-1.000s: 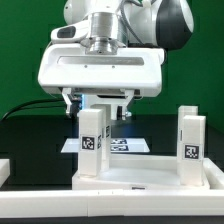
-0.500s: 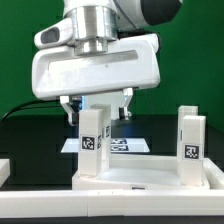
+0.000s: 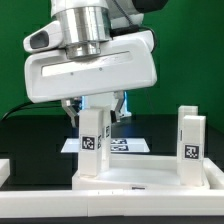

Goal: Assemble desk

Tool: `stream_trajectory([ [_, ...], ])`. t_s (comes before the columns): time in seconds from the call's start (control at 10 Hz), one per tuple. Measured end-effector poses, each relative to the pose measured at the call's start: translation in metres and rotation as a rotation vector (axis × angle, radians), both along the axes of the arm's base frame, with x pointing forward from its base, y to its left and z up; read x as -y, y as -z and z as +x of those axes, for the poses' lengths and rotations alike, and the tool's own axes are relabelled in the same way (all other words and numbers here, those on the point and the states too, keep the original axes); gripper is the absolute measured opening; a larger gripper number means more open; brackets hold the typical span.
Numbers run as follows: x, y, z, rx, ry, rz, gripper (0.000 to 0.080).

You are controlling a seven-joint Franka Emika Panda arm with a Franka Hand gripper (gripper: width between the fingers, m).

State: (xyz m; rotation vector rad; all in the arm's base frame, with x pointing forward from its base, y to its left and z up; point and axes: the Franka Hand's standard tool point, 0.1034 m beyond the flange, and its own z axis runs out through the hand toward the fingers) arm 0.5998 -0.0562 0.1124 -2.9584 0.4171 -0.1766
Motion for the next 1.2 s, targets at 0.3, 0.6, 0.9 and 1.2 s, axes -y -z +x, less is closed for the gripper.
stream_trajectory([
  [0.3, 0.001, 0.0, 0.0, -0.021, 0.17, 0.023, 0.0288],
  [0.6, 0.002, 0.001, 0.003, -0.061, 0.509, 0.084, 0.0288],
  [0.9, -0.016, 0.003, 0.007, -0.156, 1.111, 0.231, 0.0288],
  [1.2, -0.015, 0.003, 0.015, -0.151, 1.191, 0.251, 0.0289],
])
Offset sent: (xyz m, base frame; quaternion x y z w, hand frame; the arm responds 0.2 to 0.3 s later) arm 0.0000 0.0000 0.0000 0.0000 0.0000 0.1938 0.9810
